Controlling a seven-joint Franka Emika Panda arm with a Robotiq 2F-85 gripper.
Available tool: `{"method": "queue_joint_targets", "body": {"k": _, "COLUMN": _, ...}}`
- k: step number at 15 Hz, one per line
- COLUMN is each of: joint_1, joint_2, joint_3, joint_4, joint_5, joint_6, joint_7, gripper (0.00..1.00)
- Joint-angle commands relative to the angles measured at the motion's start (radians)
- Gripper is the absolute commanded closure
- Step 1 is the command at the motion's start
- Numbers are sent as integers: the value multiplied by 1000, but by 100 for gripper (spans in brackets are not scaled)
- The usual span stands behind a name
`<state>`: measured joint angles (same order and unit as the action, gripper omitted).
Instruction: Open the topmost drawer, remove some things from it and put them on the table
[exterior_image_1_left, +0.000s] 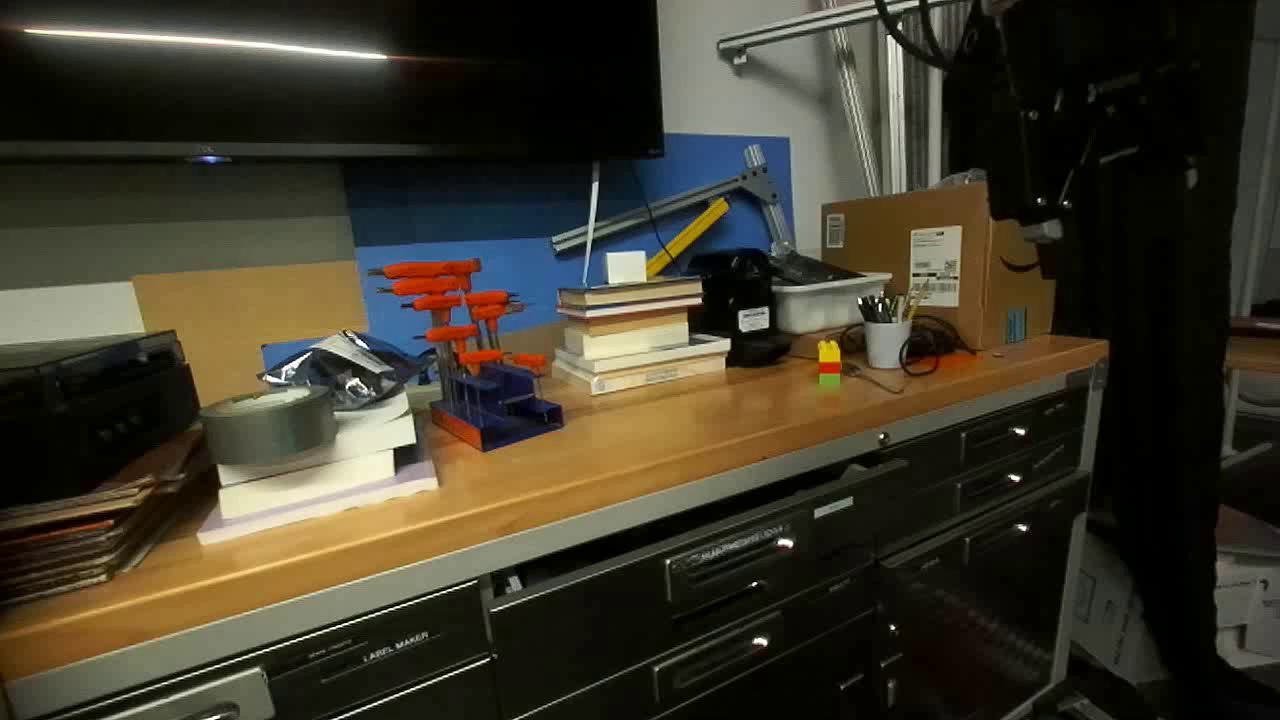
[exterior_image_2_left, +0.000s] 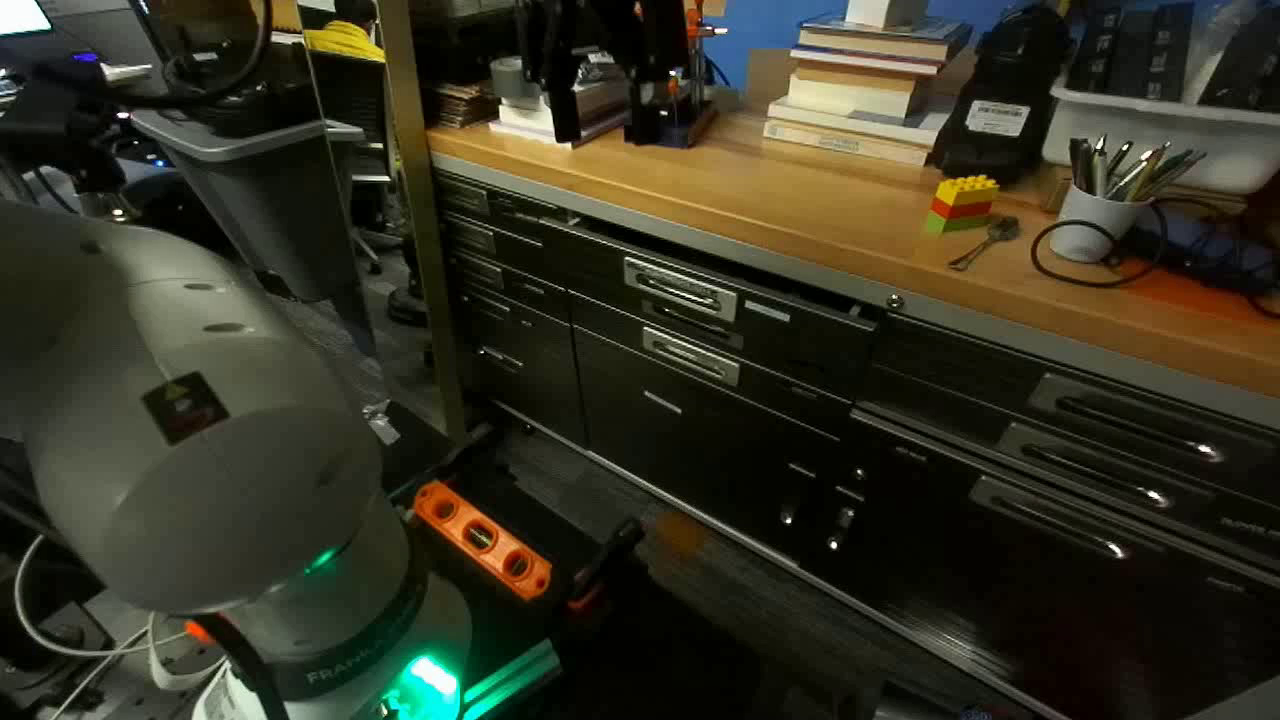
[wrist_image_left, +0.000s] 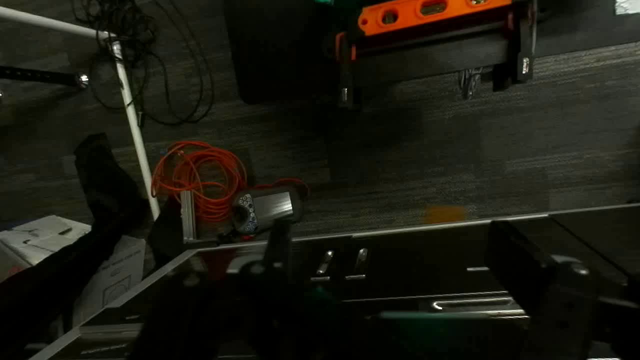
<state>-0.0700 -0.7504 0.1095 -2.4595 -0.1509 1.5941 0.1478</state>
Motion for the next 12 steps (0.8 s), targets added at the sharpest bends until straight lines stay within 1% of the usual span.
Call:
{"method": "queue_joint_targets", "body": {"k": 1, "joint_1": 20, "joint_2": 3, "joint_3": -14, "joint_4": 7, "joint_5": -9, "joint_6": -3, "joint_7": 11, "gripper": 0}}
{"method": "queue_joint_targets", "body": {"k": 6, "joint_1": 20, "joint_2": -5, "joint_3": -14, "joint_4": 18, "joint_5": -9, "joint_6": -3, "joint_7": 11, "gripper": 0}}
{"method": "queue_joint_targets", "body": {"k": 9, "joint_1": 17, "joint_2": 26, "joint_3": -14, "joint_4": -9, "joint_5": 11, "joint_6": 57, "joint_7": 52, "gripper": 0}}
{"method": "queue_joint_targets", "body": {"k": 12, "joint_1": 7, "joint_2": 78, "joint_3": -14, "joint_4": -37, "joint_5": 64, "joint_6": 145, "joint_7": 140, "gripper": 0}}
